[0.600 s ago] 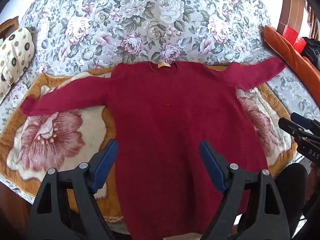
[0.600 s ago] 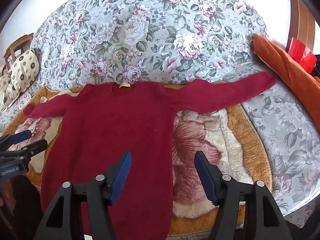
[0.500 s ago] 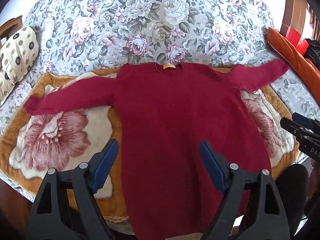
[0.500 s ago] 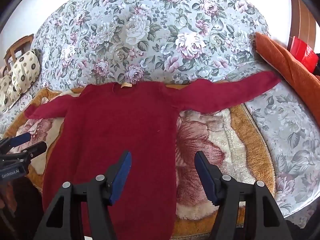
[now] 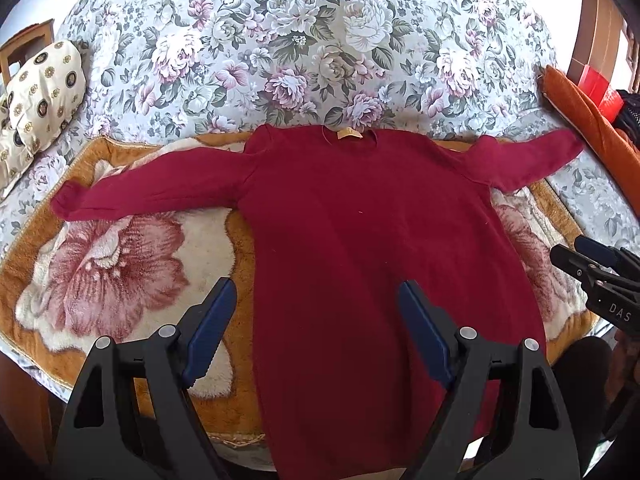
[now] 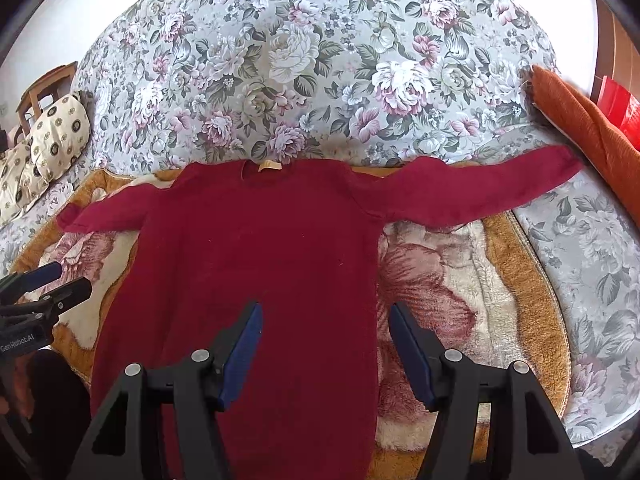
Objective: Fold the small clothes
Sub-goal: 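Move both grippers over the spread red sweater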
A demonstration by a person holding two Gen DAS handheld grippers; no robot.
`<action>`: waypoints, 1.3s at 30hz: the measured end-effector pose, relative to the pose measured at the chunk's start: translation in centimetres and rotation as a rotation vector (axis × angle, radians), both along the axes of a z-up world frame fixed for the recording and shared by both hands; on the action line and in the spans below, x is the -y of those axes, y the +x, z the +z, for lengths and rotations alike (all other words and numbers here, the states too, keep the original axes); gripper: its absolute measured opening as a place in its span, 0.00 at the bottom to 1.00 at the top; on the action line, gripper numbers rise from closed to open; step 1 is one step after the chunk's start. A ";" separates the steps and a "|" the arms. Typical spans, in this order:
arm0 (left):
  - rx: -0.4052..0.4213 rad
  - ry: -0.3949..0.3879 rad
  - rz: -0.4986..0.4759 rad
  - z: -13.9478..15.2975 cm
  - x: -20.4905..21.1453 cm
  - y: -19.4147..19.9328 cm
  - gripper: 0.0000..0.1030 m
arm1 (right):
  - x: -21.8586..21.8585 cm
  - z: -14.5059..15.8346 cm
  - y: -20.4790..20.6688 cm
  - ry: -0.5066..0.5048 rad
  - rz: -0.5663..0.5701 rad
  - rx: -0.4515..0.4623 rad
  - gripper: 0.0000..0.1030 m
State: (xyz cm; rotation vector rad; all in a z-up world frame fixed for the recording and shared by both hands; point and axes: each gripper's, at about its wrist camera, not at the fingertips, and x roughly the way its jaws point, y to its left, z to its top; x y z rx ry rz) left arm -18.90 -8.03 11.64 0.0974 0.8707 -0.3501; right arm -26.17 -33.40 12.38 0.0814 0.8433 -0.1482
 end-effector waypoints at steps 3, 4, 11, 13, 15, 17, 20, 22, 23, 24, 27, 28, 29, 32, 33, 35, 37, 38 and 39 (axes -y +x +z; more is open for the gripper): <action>-0.003 -0.001 0.015 -0.4 -0.1 0.1 0.81 | 0.3 -0.9 0.3 0.015 -0.007 -0.046 0.61; -0.008 0.002 0.023 -0.6 -0.1 0.2 0.81 | 0.4 -1.2 0.3 0.023 -0.011 -0.056 0.61; -0.046 0.022 0.058 -2.2 0.0 1.3 0.81 | 0.5 -2.7 0.8 0.043 -0.009 -0.078 0.61; -0.052 0.019 0.064 -2.5 -0.1 1.7 0.81 | 0.3 -2.9 1.1 0.035 -0.002 -0.082 0.61; -0.053 0.019 0.070 -2.6 -0.2 1.9 0.81 | 0.1 -3.2 1.3 0.025 0.001 -0.078 0.61; -0.048 0.022 0.077 -2.6 -0.2 2.1 0.81 | 0.1 -3.2 1.5 0.029 0.004 -0.073 0.61; -0.049 0.022 0.086 -2.7 -0.4 2.5 0.81 | -0.3 -3.3 2.2 0.029 0.011 -0.085 0.61; -0.049 0.020 0.094 -2.7 -0.6 2.8 0.81 | -0.8 -3.4 2.6 0.023 0.020 -0.095 0.61; -0.048 0.022 0.097 -2.8 -0.7 3.0 0.81 | -1.0 -3.5 2.9 0.024 0.025 -0.095 0.61; -0.048 0.023 0.100 -2.9 -0.8 3.2 0.81 | -1.3 -3.5 3.3 0.025 0.030 -0.095 0.61; -0.047 0.027 0.115 -3.0 -1.1 3.9 0.81 | -2.1 -3.5 4.2 0.025 0.051 -0.098 0.61; -0.048 0.025 0.119 -3.1 -1.3 4.2 0.81 | -2.5 -3.6 4.7 0.020 0.061 -0.101 0.61; -0.049 0.020 0.123 -3.1 -1.5 4.4 0.81 | -2.9 -3.6 5.1 0.021 0.068 -0.101 0.61; -0.049 0.018 0.133 -3.3 -1.9 5.2 0.81 | -4.5 -3.5 6.5 0.029 0.106 -0.098 0.61; -0.048 0.019 0.135 -3.3 -2.1 5.6 0.81 | -5.0 -3.5 7.0 0.025 0.118 -0.103 0.61; -0.046 0.022 0.148 -3.4 -2.6 6.3 0.81 | -6.0 -3.4 8.0 0.039 0.145 -0.098 0.61; -0.051 0.019 0.161 -3.5 -3.2 7.1 0.81 | -7.1 -3.5 9.3 0.040 0.170 -0.097 0.61; -0.055 0.016 0.175 -3.7 -3.6 7.6 0.81 | -7.7 -3.7 10.0 0.042 0.181 -0.096 0.61; -0.059 0.010 0.187 -3.8 -4.1 8.0 0.81 | -8.2 -3.7 10.6 0.048 0.190 -0.094 0.61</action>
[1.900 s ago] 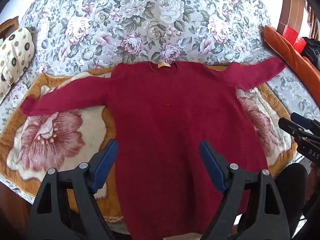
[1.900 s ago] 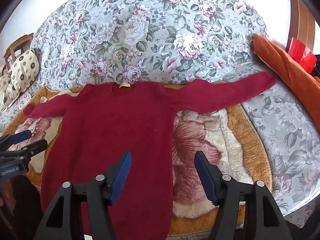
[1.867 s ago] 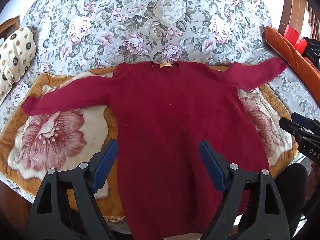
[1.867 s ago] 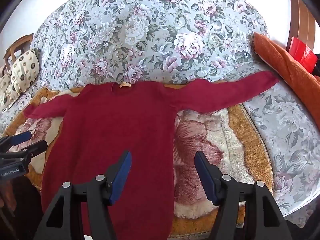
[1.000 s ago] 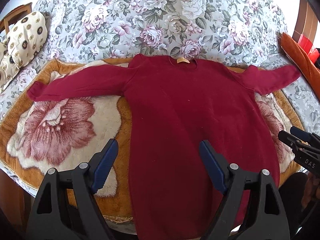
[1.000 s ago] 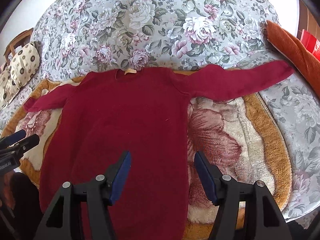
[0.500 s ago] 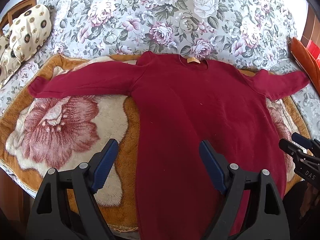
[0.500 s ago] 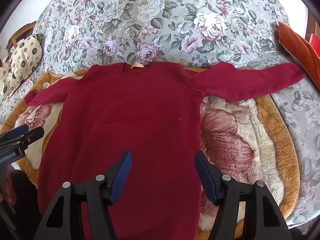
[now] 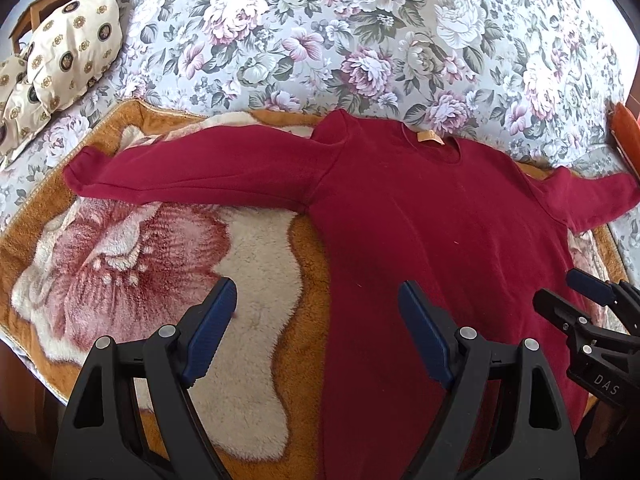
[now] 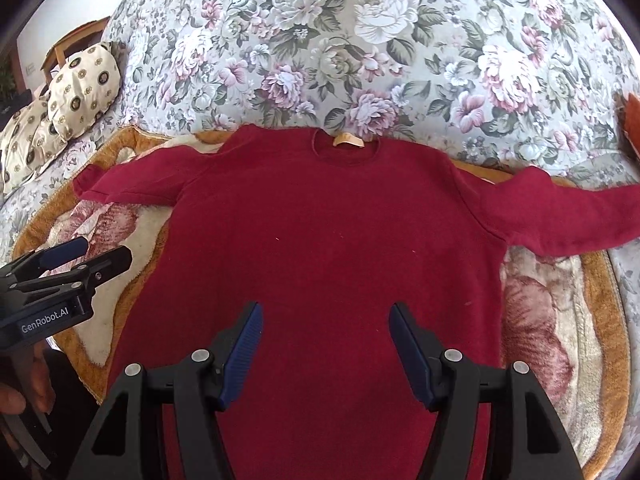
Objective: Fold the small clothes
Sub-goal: 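Grasp a sleeve cuff with the left gripper and fold it across the body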
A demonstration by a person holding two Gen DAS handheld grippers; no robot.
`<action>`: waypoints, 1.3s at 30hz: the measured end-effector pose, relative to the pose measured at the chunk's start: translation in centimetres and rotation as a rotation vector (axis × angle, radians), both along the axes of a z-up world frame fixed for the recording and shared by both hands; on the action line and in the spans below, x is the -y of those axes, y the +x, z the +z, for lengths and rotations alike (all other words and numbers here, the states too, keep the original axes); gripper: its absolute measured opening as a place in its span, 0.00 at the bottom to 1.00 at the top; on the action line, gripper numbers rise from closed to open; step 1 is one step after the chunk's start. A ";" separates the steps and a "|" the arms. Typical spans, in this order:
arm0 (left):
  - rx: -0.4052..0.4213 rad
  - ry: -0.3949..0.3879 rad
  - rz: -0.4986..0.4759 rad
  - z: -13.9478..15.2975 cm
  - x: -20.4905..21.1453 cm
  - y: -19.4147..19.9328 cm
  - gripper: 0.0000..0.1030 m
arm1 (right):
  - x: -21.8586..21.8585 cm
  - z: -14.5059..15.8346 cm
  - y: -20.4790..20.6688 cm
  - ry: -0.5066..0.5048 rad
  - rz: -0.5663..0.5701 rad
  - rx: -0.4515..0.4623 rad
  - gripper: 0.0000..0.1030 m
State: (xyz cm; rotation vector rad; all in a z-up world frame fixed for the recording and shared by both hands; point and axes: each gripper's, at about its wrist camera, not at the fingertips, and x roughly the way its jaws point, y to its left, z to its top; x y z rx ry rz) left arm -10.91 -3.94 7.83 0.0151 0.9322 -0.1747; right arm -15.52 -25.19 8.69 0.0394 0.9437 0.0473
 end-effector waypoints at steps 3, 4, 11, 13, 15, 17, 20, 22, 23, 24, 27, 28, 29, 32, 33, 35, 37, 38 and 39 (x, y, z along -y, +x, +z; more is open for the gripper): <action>-0.015 -0.022 0.035 -0.3 -1.6 1.3 0.81 | -1.4 -1.2 2.4 -0.008 0.020 -0.026 0.61; -0.018 -0.026 0.045 -0.3 -2.2 1.7 0.81 | -1.9 -1.5 3.2 -0.004 0.029 -0.033 0.61; -0.045 -0.120 0.211 -0.2 -10.3 5.4 0.81 | -4.9 -2.4 8.8 0.029 0.066 -0.057 0.61; -0.041 -0.131 0.272 -0.1 -13.0 6.4 0.81 | -6.1 -2.6 10.4 0.036 0.087 -0.053 0.61; -0.027 -0.135 0.339 0.0 -16.0 7.5 0.81 | -7.5 -2.9 12.0 0.035 0.115 -0.046 0.61; -0.015 -0.131 0.399 -0.1 -18.8 8.7 0.81 | -8.7 -3.1 13.7 0.024 0.132 -0.043 0.61; -0.023 -0.172 0.468 -0.7 -22.3 10.4 0.81 | -10.0 -2.8 16.1 0.037 0.129 -0.031 0.58; -0.030 -0.213 0.521 -1.3 -24.6 11.5 0.81 | -10.6 -2.9 17.7 0.055 0.129 -0.030 0.54; -0.029 -0.227 0.546 -1.6 -25.4 12.0 0.81 | -10.9 -3.0 18.4 0.055 0.129 -0.032 0.53; -0.027 -0.242 0.571 -1.8 -26.2 12.5 0.81 | -11.3 -3.1 19.2 0.047 0.129 -0.034 0.51; -0.035 -0.291 0.636 -2.9 -28.2 14.4 0.81 | -12.4 -4.0 20.8 0.020 0.142 -0.054 0.50; -0.040 -0.310 0.645 -3.2 -28.6 14.9 0.81 | -12.6 -4.6 21.4 0.017 0.144 -0.068 0.50; -0.046 -0.333 0.653 -3.5 -28.9 15.6 0.81 | -12.9 -5.1 21.7 0.018 0.146 -0.079 0.50; -0.065 -0.350 0.663 -4.5 -29.2 17.2 0.81 | -13.1 -6.6 22.1 0.016 0.149 -0.101 0.50; -0.068 -0.350 0.665 -4.9 -29.3 17.7 0.81 | -13.1 -6.9 22.0 0.015 0.151 -0.103 0.50; -0.067 -0.356 0.668 -5.7 -29.6 18.8 0.81 | -12.9 -7.0 22.0 0.018 0.158 -0.095 0.50; -0.058 -0.396 0.682 -6.4 -30.3 19.2 0.76 | -12.6 -6.7 21.9 0.031 0.169 -0.093 0.50; -0.034 -0.447 0.679 -6.8 -30.7 19.3 0.59 | -12.4 -6.5 21.9 0.036 0.172 -0.091 0.50; -0.030 -0.469 0.677 -7.0 -30.9 19.4 0.47 | -12.1 -6.2 21.8 0.036 0.169 -0.086 0.50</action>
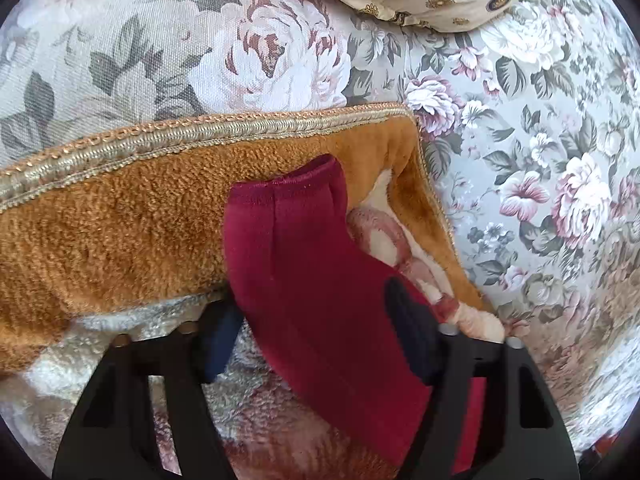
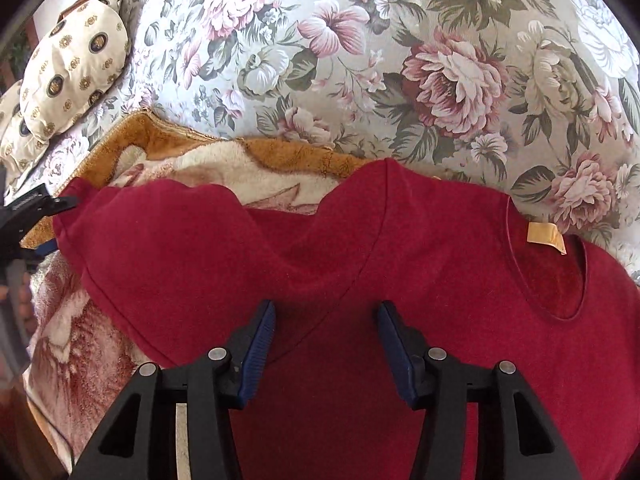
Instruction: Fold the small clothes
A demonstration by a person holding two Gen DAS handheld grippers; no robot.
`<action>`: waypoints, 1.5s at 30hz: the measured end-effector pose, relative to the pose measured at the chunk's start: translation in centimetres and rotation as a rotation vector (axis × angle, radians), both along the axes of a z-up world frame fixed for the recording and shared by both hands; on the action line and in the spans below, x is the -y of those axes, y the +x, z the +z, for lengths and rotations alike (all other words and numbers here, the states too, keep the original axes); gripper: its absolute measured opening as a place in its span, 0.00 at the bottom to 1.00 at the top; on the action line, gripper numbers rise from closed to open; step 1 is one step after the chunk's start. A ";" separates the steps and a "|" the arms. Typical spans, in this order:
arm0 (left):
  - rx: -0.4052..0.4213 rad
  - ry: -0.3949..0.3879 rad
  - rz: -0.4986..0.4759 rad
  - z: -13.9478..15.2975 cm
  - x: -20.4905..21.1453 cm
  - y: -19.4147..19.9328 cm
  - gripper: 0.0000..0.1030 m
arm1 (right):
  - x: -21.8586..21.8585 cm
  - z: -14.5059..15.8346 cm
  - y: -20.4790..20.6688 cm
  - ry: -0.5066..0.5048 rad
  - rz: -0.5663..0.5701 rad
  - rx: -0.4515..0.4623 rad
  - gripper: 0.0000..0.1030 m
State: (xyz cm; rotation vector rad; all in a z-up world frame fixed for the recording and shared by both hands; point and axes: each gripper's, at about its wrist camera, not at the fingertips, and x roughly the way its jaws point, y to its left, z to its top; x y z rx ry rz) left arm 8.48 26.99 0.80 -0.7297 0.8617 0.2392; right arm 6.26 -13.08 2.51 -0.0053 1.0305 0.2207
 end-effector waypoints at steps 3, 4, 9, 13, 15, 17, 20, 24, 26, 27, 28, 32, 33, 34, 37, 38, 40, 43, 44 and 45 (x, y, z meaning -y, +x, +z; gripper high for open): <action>-0.029 0.001 -0.013 0.2 -0.1 0.3 0.07 | 0.7 0.9 -0.4 -0.002 -0.017 0.015 0.50; -0.006 0.012 -0.021 1.0 0.0 0.0 0.06 | 1.0 1.2 -0.6 0.001 -0.022 0.018 0.50; 0.111 0.116 -0.108 8.5 2.0 -1.3 0.06 | 2.7 3.0 -1.6 0.020 -0.047 0.038 0.50; 0.226 0.154 -0.235 15.0 6.6 -3.4 0.06 | 4.4 4.5 -2.4 0.022 -0.077 0.061 0.50; 0.287 0.151 -0.320 17.7 9.9 -4.7 0.06 | 5.7 5.2 -2.9 0.034 -0.096 0.075 0.50; 0.340 0.149 -0.406 19.9 14.1 -5.8 0.06 | 7.2 6.1 -3.5 0.039 -0.115 0.088 0.50; 0.374 0.146 -0.546 20.8 21.1 -6.7 0.06 | 9.6 7.4 -4.5 0.017 -0.141 0.112 0.50; 0.326 0.147 -0.714 17.5 31.4 -6.3 0.06 | 13.9 8.3 -5.9 0.013 -0.212 0.122 0.50; 0.282 0.133 -0.779 14.2 35.9 -6.2 0.06 | 16.5 8.2 -6.5 0.017 -0.255 0.116 0.50; 0.260 0.137 -0.804 12.5 37.7 -6.3 0.06 | 17.5 8.1 -6.8 0.018 -0.272 0.110 0.50; 0.232 0.150 -0.831 10.6 40.0 -6.3 0.06 | 18.7 7.8 -7.1 0.018 -0.292 0.102 0.50; 0.108 0.102 -0.938 4.1 45.7 -6.6 0.06 | 22.5 6.6 -8.1 0.048 -0.348 0.073 0.50; 0.076 0.105 -0.958 3.1 46.5 -6.6 0.06 | 23.2 6.3 -8.3 0.075 -0.350 0.068 0.50; 0.038 0.116 -0.975 2.4 47.1 -6.6 0.08 | 23.8 6.0 -8.4 0.110 -0.353 0.058 0.50; -0.005 0.126 -0.997 2.7 46.8 -7.1 0.10 | 24.7 5.4 -8.6 0.184 -0.355 0.035 0.50; 0.019 0.131 -0.997 3.8 46.0 -7.5 0.18 | 24.8 5.3 -8.7 0.203 -0.358 0.035 0.50; 0.074 0.137 -0.985 6.2 44.2 -8.4 0.42 | 24.7 5.1 -8.8 0.236 -0.363 0.047 0.51; 0.179 0.127 -0.942 9.1 40.7 -9.4 0.69 | 23.6 4.6 -8.1 0.259 -0.335 0.024 0.52; 0.196 0.133 -0.928 9.7 39.6 -9.6 0.71 | 23.3 4.5 -7.7 0.268 -0.324 0.010 0.52; 0.191 0.139 -0.926 9.9 39.0 -9.6 0.71 | 23.0 4.3 -7.5 0.284 -0.325 0.002 0.52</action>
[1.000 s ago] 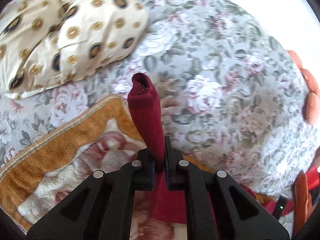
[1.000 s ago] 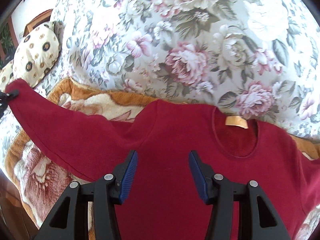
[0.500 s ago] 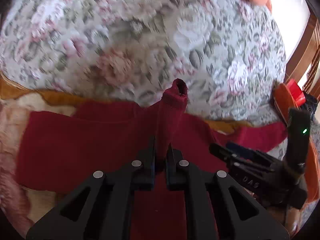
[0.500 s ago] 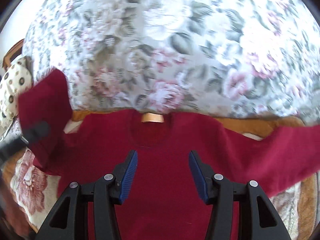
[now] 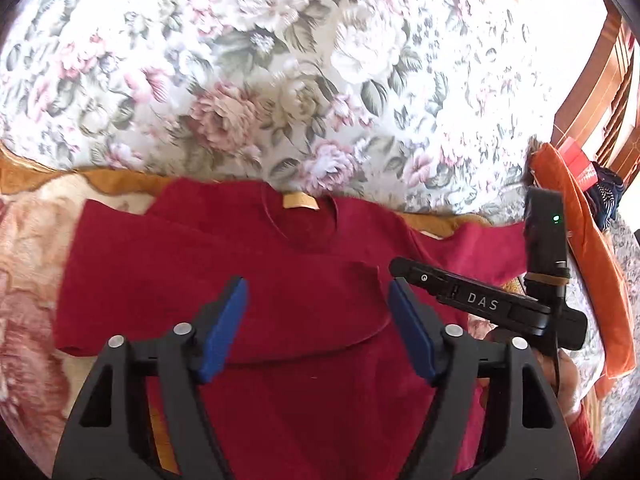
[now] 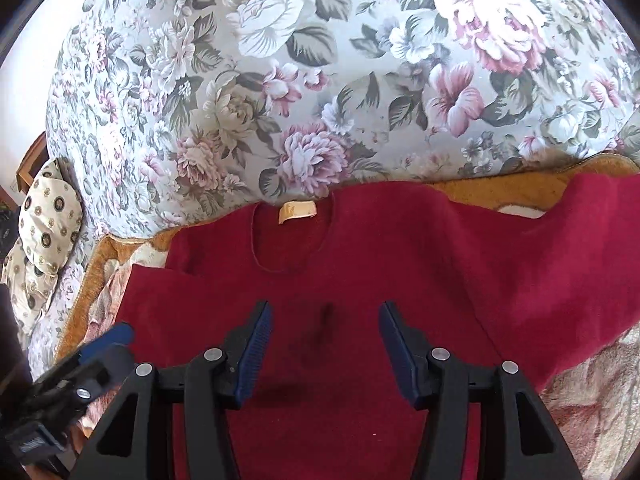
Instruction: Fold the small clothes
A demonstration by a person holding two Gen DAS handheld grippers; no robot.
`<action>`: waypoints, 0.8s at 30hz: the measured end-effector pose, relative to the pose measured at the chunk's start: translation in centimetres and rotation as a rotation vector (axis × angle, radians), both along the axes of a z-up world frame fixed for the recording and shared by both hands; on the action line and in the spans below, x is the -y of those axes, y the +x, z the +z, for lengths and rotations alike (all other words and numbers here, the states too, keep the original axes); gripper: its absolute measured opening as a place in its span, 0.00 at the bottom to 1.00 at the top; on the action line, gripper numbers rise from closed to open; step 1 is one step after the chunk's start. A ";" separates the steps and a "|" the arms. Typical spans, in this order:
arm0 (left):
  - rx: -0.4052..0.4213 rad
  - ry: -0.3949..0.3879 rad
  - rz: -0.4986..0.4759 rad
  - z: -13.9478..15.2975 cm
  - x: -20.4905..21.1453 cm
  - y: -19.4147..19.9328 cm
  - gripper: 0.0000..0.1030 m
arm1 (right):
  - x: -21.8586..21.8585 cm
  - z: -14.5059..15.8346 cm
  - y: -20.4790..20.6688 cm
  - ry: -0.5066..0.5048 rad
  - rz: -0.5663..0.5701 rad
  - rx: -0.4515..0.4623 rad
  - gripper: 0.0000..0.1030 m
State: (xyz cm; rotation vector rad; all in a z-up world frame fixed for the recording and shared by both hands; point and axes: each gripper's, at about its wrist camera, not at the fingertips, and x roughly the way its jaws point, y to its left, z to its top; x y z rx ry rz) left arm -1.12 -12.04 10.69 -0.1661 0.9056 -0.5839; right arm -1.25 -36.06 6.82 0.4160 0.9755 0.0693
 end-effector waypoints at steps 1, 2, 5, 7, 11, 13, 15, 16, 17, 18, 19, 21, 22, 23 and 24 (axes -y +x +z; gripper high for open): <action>-0.008 0.010 0.002 0.1 -0.6 0.0 0.71 | 0.0 -0.1 0.1 0.014 -0.011 0.003 0.52; -0.014 0.013 0.007 0.1 -1.4 0.0 0.71 | -0.1 -0.1 0.1 0.022 -0.024 0.009 0.52; -0.017 0.015 0.054 -0.2 -4.6 -0.2 0.71 | -1.0 -1.0 0.5 -0.022 -0.007 -0.016 0.53; -0.034 0.041 0.108 -0.7 -6.7 0.3 0.71 | -2.3 -2.5 1.4 -0.076 0.047 -0.065 0.53; -0.061 0.060 0.202 -1.3 -10.3 1.1 0.71 | -4.5 -3.6 2.5 -0.185 0.064 -0.032 0.05; -0.035 0.072 0.238 -0.9 -11.1 1.2 0.71 | -4.7 -1.9 2.6 -0.164 0.070 0.005 0.04; -0.015 0.072 0.264 -0.3 -11.6 1.5 0.71 | -4.0 0.9 2.2 -0.173 0.065 0.095 0.04; -0.011 0.068 0.269 -0.2 -11.5 1.8 0.71 | -3.4 2.2 1.9 -0.189 0.047 0.131 0.04; -0.008 0.061 0.269 0.0 -11.3 2.1 0.71 | -2.7 3.5 1.6 -0.197 0.015 0.160 0.04; -0.005 0.054 0.267 0.0 -11.1 2.2 0.71 | -1.9 4.7 1.1 -0.216 -0.010 0.189 0.04; -0.004 0.050 0.266 -0.1 -10.7 2.4 0.71 | -0.8 5.7 0.7 -0.249 -0.038 0.205 0.04; -0.006 0.059 0.255 -0.7 -9.6 2.7 0.71 | 1.0 6.3 0.4 -0.304 -0.083 0.199 0.04; -0.011 0.069 0.249 -1.0 -9.1 2.9 0.71 | 2.2 5.7 0.4 -0.319 -0.106 0.176 0.04; -0.021 0.082 0.243 -1.5 -8.5 3.0 0.71 | 3.0 5.2 0.5 -0.327 -0.122 0.155 0.04; -0.033 0.092 0.236 -2.0 -8.0 3.2 0.71 | 3.9 4.1 0.7 -0.352 -0.145 0.123 0.04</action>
